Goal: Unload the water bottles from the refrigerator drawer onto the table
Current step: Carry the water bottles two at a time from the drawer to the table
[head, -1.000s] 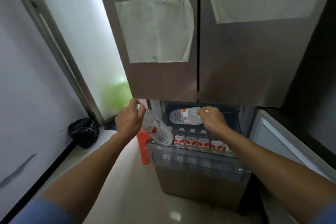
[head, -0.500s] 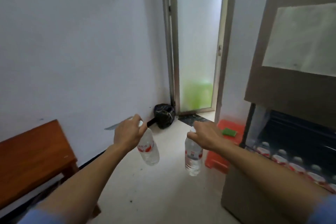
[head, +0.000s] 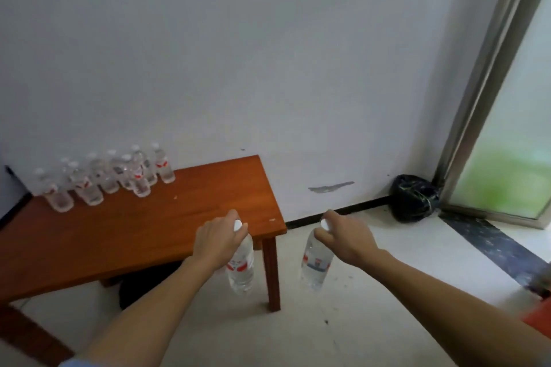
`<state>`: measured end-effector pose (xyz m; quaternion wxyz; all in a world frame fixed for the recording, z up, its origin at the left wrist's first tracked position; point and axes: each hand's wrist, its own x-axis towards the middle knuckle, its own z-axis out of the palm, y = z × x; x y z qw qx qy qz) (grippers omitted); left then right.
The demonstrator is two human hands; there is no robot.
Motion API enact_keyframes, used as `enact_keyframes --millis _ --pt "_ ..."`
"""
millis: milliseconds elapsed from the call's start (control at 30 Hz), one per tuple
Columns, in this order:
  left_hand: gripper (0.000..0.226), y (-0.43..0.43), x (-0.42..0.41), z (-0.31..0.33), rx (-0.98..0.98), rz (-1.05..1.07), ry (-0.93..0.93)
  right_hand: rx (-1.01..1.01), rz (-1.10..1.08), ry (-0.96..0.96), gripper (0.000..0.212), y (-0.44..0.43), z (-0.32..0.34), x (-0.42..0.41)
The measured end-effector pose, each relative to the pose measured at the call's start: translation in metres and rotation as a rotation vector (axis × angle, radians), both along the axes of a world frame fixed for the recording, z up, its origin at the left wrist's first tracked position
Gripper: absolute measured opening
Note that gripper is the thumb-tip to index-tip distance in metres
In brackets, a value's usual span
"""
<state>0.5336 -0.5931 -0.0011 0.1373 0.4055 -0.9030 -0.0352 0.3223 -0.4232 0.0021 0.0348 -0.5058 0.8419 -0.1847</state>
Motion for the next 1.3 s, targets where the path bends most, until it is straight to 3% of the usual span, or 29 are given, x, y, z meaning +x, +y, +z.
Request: enact_keyframes --millis 133,400,700,967,1300 --pt "0.024 -0.064 0.033 -0.011 0.029 0.134 -0.021 -0.032 0.135 -0.005 0.043 -0.104 -0.010 0.010" --pt "0.025 -0.210 0.045 -0.019 0.090 0.319 -0.075 0.000 0.366 -0.027 0.032 -0.310 -0.033 0.005" --pt "0.025 -0.354 0.055 -0.018 0.098 0.496 0.073 -0.029 0.455 -0.061 0.029 -0.498 -0.026 -0.001" --pt "0.035 -0.516 0.060 -0.053 0.120 0.380 0.052 -0.022 0.377 -0.112 0.039 -0.659 -0.066 0.009" --pt "0.033 -0.698 0.059 -0.082 0.226 0.169 -0.014 0.066 0.259 -0.136 0.035 -0.832 -0.091 0.039"
